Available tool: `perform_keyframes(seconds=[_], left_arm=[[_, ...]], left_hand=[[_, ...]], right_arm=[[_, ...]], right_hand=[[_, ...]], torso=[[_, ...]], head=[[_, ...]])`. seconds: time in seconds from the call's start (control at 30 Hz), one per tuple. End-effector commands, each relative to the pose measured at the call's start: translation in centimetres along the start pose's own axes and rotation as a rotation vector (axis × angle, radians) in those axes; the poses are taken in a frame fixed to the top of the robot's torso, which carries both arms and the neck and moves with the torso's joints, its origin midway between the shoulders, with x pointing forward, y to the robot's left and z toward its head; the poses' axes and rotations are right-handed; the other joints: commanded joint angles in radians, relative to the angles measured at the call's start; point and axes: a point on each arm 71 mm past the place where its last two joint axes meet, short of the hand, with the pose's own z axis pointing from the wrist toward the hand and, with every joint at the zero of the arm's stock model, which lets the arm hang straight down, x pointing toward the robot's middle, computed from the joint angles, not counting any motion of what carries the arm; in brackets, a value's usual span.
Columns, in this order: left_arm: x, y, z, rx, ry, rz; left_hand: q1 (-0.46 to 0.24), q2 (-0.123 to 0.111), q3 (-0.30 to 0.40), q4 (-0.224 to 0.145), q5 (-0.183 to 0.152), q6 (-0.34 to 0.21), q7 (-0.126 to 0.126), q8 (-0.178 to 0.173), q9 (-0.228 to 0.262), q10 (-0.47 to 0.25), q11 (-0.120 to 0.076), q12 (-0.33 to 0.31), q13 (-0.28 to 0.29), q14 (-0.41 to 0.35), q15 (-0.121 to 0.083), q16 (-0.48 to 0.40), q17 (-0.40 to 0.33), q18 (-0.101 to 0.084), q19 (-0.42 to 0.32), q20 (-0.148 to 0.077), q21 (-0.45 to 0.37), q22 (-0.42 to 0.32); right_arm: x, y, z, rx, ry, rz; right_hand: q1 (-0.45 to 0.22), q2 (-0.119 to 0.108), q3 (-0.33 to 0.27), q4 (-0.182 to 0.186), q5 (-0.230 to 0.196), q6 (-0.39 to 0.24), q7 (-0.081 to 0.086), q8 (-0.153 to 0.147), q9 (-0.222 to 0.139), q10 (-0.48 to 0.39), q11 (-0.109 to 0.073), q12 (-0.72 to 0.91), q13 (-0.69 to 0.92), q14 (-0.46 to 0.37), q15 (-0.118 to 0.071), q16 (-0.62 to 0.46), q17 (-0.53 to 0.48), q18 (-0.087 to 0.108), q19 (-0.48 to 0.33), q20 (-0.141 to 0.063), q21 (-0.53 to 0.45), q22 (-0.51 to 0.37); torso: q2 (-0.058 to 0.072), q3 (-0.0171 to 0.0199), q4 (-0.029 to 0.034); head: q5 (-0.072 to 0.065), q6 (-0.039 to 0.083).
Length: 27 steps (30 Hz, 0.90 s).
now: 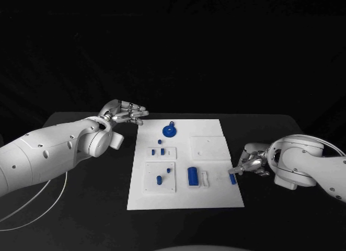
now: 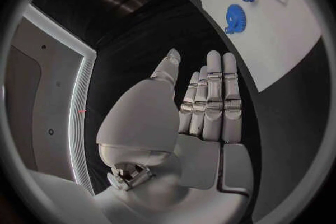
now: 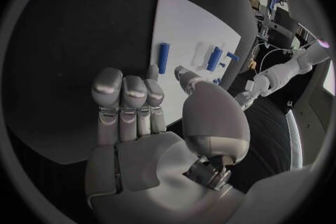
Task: Assemble the parts on the task board
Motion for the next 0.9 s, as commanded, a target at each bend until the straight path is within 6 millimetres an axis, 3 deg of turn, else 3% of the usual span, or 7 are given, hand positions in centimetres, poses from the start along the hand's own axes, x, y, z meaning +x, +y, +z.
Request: perform_keyframes(seconds=[0.03, 0.2, 0.37, 0.4, 0.47, 0.77, 0.9], left_arm=[[0.2, -0.1, 0.0, 0.004, 0.007, -0.017], [0.1, 0.0, 0.0, 0.002, 0.01, -0.018], [0.2, 0.0, 0.0, -0.006, 0.019, -0.02], [0.2, 0.0, 0.0, -0.006, 0.02, -0.021], [0.2, 0.0, 0.0, -0.006, 0.023, -0.021], [0.3, 0.1, -0.1, -0.009, 0.034, -0.025], [0.2, 0.1, -0.1, -0.011, 0.036, -0.025]], left_hand=[[-0.008, 0.003, -0.004, 0.002, 0.001, 0.0, 0.001, 0.0, 0.0, -0.001, -0.001, 0.003, 0.001, -0.004, 0.001, 0.004, 0.001, -0.017, 0.005, 0.003, 0.003, -0.001], [-0.008, 0.003, -0.004, 0.002, 0.004, -0.001, 0.001, 0.0, 0.0, -0.001, -0.001, 0.003, 0.002, -0.005, 0.001, 0.003, 0.0, -0.017, 0.004, 0.003, 0.002, -0.002], [-0.01, 0.001, -0.006, 0.004, 0.001, -0.003, 0.002, 0.0, 0.0, -0.004, 0.0, 0.003, 0.002, -0.006, 0.002, 0.002, 0.0, -0.017, 0.003, 0.004, 0.001, -0.003], [-0.011, 0.0, -0.006, 0.004, 0.0, -0.003, 0.002, 0.0, 0.0, -0.004, 0.0, 0.003, 0.002, -0.007, 0.002, 0.002, 0.0, -0.017, 0.002, 0.005, 0.001, -0.003], [-0.013, -0.001, -0.007, 0.006, -0.002, -0.004, 0.002, 0.0, 0.0, -0.005, 0.0, 0.003, 0.002, -0.007, 0.003, 0.002, -0.001, -0.017, 0.002, 0.005, 0.001, -0.004], [-0.022, -0.005, -0.009, 0.015, 0.003, -0.01, 0.002, 0.0, 0.0, -0.006, 0.001, 0.003, 0.002, -0.007, 0.003, 0.001, -0.001, -0.017, 0.002, 0.006, 0.0, -0.006], [-0.023, -0.006, -0.007, 0.018, 0.003, -0.011, 0.003, 0.0, 0.0, -0.006, 0.001, 0.004, 0.002, -0.006, 0.003, 0.002, -0.001, -0.017, 0.003, 0.006, 0.0, -0.008]], right_arm=[[0.6, 0.1, 0.2, 0.015, 0.005, -0.061], [1.3, 0.4, 0.5, 0.011, 0.004, -0.069], [1.9, 0.6, 0.7, 0.011, -0.007, -0.082], [1.9, 0.6, 0.8, 0.013, -0.01, -0.082], [1.9, 0.4, 0.9, 0.018, -0.017, -0.08], [2.0, 0.2, 1.3, 0.032, -0.032, -0.07], [2.2, 0.1, 1.5, 0.036, -0.026, -0.076]], right_hand=[[-0.01, -0.003, 0.009, 0.002, -0.006, 0.0, -0.001, 0.002, 0.001, -0.004, -0.004, -0.002, 0.0, 0.002, -0.004, -0.006, 0.0, -0.012, 0.057, -0.004, -0.005, 0.019], [-0.01, -0.004, 0.015, 0.001, -0.016, 0.0, 0.0, 0.002, 0.0, -0.004, -0.004, -0.001, 0.001, 0.002, -0.004, -0.008, 0.0, -0.012, 0.057, -0.003, -0.005, 0.018], [-0.003, -0.003, 0.029, -0.011, -0.028, 0.0, -0.001, 0.002, -0.002, -0.003, -0.004, -0.001, 0.001, 0.002, -0.004, -0.01, -0.002, -0.012, 0.057, -0.003, -0.008, 0.017], [0.016, 0.004, 0.056, -0.029, -0.081, 0.0, -0.002, 0.002, -0.002, -0.004, -0.005, -0.002, 0.0, 0.002, -0.004, -0.011, -0.002, -0.013, 0.057, -0.003, -0.008, 0.017], [0.009, -0.009, 0.111, -0.044, -0.097, 0.003, -0.002, 0.003, -0.004, -0.002, -0.007, -0.002, 0.001, 0.003, -0.005, -0.012, -0.002, -0.015, 0.057, -0.005, -0.008, 0.017], [0.012, 0.031, 0.194, -0.108, -0.092, 0.0, -0.009, 0.002, -0.004, -0.001, -0.011, -0.001, 0.002, 0.003, -0.007, -0.015, -0.002, -0.017, 0.057, -0.006, -0.008, 0.017], [0.012, 0.041, 0.233, -0.148, -0.021, -0.006, -0.012, 0.002, -0.003, -0.002, -0.011, -0.003, 0.002, 0.003, -0.007, -0.014, -0.002, -0.019, 0.057, -0.007, -0.007, 0.018]], torso=[[0.0, 0.0002, 0.0016], [0.001, 0.0003, 0.0011], [0.0, 0.0001, 0.0017], [0.0, -0.0003, 0.0014], [-0.001, -0.0007, 0.0012], [0.001, 0.0003, 0.0024], [0.0, -0.0002, 0.0019]], head=[[0.007, -0.006], [0.011, -0.013], [0.014, -0.011], [0.015, -0.012], [0.015, -0.012], [0.017, -0.009], [0.017, -0.01]])
